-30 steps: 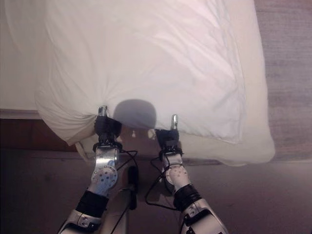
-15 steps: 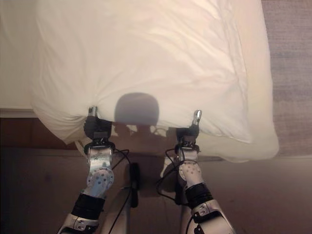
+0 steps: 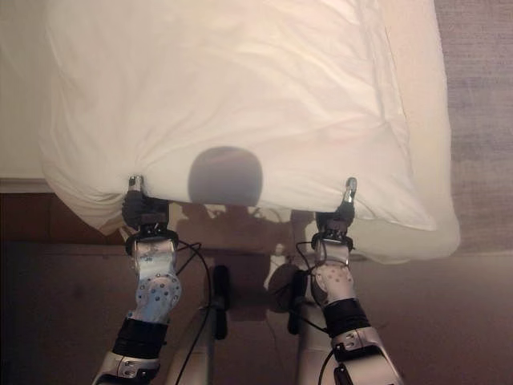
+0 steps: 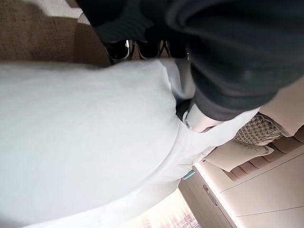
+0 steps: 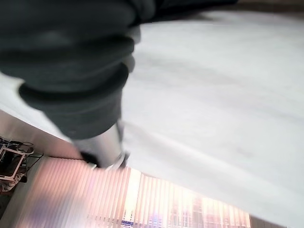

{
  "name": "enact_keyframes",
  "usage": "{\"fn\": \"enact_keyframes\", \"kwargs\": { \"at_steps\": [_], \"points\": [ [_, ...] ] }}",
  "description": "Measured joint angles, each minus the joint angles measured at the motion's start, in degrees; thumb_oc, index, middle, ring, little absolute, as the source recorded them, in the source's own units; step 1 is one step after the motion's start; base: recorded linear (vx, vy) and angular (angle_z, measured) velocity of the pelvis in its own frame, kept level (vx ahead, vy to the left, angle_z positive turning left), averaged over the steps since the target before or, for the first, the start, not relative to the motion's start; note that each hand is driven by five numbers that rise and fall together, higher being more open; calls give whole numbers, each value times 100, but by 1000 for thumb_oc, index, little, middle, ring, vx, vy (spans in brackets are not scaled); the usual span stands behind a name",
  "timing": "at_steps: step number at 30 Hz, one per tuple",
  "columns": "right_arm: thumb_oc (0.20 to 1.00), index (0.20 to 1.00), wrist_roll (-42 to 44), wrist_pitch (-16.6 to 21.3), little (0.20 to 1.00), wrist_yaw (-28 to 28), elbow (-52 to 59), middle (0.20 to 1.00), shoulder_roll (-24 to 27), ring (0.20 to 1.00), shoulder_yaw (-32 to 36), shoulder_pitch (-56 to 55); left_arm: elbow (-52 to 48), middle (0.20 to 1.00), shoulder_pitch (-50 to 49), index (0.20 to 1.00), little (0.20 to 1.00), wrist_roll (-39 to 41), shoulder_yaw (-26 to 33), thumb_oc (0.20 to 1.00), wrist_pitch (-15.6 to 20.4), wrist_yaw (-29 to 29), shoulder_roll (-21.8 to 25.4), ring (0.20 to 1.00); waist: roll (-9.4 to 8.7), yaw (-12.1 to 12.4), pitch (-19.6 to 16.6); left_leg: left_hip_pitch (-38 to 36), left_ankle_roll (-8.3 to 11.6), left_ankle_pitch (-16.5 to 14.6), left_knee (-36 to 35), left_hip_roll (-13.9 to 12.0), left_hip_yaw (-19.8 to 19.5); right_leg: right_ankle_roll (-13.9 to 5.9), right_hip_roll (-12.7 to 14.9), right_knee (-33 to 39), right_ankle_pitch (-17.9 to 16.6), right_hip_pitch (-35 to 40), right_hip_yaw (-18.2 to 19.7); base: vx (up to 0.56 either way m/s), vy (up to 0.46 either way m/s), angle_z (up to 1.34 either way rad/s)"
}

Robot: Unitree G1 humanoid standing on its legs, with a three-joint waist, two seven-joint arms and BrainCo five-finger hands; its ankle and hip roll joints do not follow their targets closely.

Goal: Make the bed

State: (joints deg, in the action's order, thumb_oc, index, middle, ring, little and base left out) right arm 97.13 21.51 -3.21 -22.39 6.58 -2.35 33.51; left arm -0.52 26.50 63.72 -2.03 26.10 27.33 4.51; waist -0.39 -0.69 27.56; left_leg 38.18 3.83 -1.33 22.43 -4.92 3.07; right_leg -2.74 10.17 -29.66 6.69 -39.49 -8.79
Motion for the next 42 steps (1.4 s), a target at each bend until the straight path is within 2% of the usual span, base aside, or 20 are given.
{"fn": "enact_keyframes", "kwargs": {
  "at_steps": [10, 13, 15, 16, 17, 25, 31, 37, 42],
  "points": [
    [200, 200, -329, -186, 200, -148, 57, 200, 100, 200, -2, -8, -1, 200, 0, 200, 200, 3, 51, 200, 60, 4, -6, 200, 0, -3, 0, 71, -1, 0, 49, 2, 3, 2, -2, -57, 0, -80, 26, -1, -1, 0],
    [200, 200, -353, -186, 200, -243, 596, 200, 85, 200, -8, -133, -48, 200, -47, 200, 200, 10, 111, 200, 87, -47, -32, 200, 0, -2, 0, 121, 0, 0, 51, 5, 2, 2, -9, -58, 0, -130, 26, 0, 0, 0],
    [200, 200, -368, -180, 200, -336, 898, 200, 88, 200, -8, -250, -49, 645, -150, 645, 645, 18, 112, 645, 94, -157, -44, 645, 0, -2, 0, 124, 0, 0, 52, 5, 3, 2, -10, -60, 0, -133, 25, 0, 0, 0],
    [200, 200, -368, -175, 200, -358, 965, 200, 87, 200, -8, -278, -48, 645, -182, 645, 645, 19, 112, 645, 111, -178, -57, 645, 0, 0, 0, 124, 0, 0, 52, 7, 3, 2, -9, -59, 0, -133, 25, 0, 0, 0],
    [200, 200, -375, -163, 200, -408, 1140, 200, 88, 200, -10, -343, -49, 1000, -230, 1000, 1000, 22, 122, 1000, 155, -247, -65, 1000, 0, -4, 0, 124, 0, 0, 52, 9, 4, 2, -9, -59, 0, -135, 26, 0, 0, 0],
    [200, 200, -427, -18, 200, -653, 2571, 200, 125, 200, -373, -693, 372, 1000, -624, 1000, 1000, 857, 140, 1000, 230, -865, -223, 1000, -5, -2, -3, 123, -4, -2, 91, 9, 25, 3, -24, -85, -2, -140, 54, 0, 0, 0],
    [200, 200, -646, -13, 200, -701, 2939, 200, 313, 200, -751, -791, 1063, 1000, -549, 1000, 1000, 1257, 285, 1000, 227, -1266, -275, 1000, -38, -27, -18, 114, -16, -11, 128, -50, 151, -6, -91, -46, -61, -161, 189, -7, 2, -8],
    [200, 200, -646, -29, 200, -780, 3134, 200, 467, 200, -1061, -795, 1599, 1000, -94, 1000, 1000, 1684, 489, 1000, 228, -1665, -307, 1000, -142, -218, -36, 117, -13, -13, 135, -85, 179, -6, -134, 11, -114, -167, 222, 2, 0, -5],
    [200, 200, -646, -31, 200, -831, 3135, 200, 499, 200, -1197, -790, 1941, 1000, 253, 1000, 1000, 1867, 556, 1000, 234, -1850, -188, 1000, -337, -294, -126, 162, 3, -36, 138, -114, 268, 0, -196, 59, -139, -245, 289, 6, 5, -9]
  ]
}}
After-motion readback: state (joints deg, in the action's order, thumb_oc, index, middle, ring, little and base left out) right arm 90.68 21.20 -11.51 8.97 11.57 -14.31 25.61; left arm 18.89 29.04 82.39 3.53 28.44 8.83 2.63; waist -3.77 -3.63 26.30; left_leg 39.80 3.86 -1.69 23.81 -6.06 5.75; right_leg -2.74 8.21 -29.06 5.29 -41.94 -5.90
